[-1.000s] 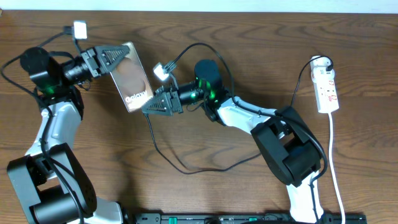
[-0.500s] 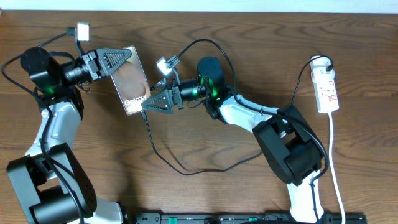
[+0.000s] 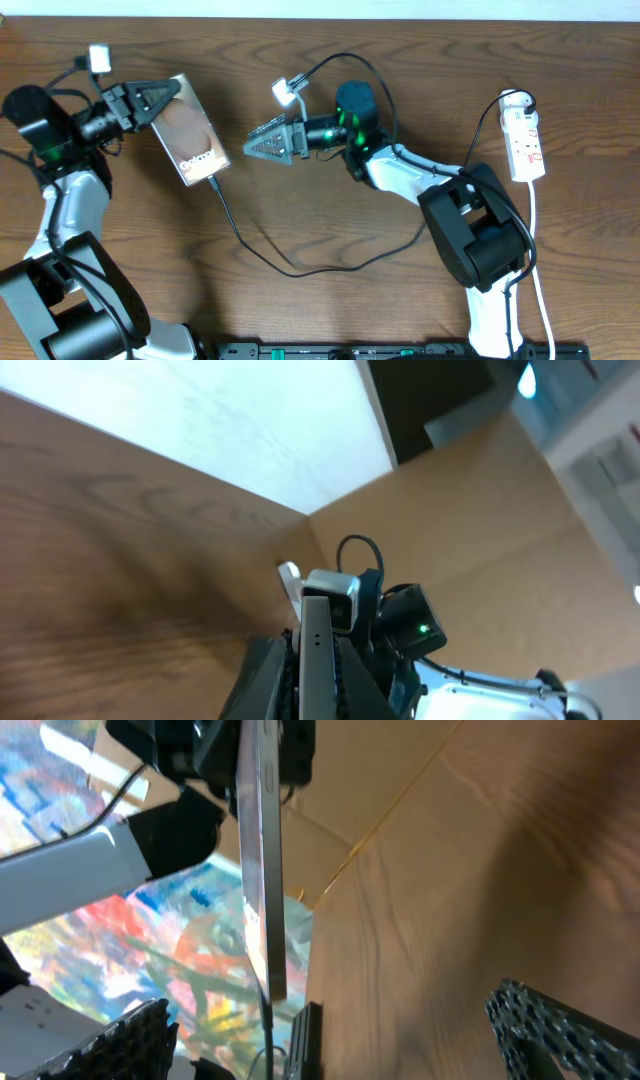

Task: Plug charger to phone and switch on socket

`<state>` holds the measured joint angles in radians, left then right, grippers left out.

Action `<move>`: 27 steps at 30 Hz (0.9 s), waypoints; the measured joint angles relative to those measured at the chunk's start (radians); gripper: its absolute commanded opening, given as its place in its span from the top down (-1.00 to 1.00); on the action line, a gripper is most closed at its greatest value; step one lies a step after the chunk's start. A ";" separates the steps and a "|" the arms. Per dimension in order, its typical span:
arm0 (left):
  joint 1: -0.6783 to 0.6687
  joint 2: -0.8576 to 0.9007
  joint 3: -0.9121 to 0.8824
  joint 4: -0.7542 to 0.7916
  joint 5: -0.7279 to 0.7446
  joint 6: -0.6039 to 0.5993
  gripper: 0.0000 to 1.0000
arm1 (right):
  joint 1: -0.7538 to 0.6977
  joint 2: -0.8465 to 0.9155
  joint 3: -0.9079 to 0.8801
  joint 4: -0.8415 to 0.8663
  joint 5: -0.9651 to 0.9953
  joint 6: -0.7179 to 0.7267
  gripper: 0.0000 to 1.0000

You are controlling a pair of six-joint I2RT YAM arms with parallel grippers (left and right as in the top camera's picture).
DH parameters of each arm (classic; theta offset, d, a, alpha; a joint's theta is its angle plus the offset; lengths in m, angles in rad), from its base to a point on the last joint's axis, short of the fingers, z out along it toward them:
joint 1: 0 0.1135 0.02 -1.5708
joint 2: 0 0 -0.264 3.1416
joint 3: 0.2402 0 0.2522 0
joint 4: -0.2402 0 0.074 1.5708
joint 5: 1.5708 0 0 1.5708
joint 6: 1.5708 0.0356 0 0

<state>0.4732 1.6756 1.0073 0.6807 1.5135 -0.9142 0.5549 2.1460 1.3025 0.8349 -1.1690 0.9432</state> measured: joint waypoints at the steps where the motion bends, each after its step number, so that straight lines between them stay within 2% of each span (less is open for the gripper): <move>1: 0.010 0.000 0.000 -0.027 -0.002 0.013 0.85 | -0.009 0.000 0.000 0.000 0.002 0.006 -0.99; 9: 0.032 0.003 -0.002 -0.340 -0.056 0.243 0.85 | -0.047 0.000 0.000 0.000 0.008 0.035 -0.98; 15: 0.033 0.063 -0.002 -0.520 -0.132 0.400 0.85 | -0.048 0.000 0.000 0.000 0.007 0.042 -0.99; 20: 0.033 0.165 -0.002 -0.573 -0.189 0.471 0.85 | -0.048 0.000 0.000 0.000 0.007 0.042 -0.99; 27: 0.033 0.320 -0.002 -0.573 -0.222 0.501 0.85 | -0.048 0.000 0.000 0.000 0.007 0.042 -0.98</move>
<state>0.5060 1.9961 1.0058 0.1078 1.2919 -0.4133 0.5072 2.1460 1.3025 0.8349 -1.1618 0.9852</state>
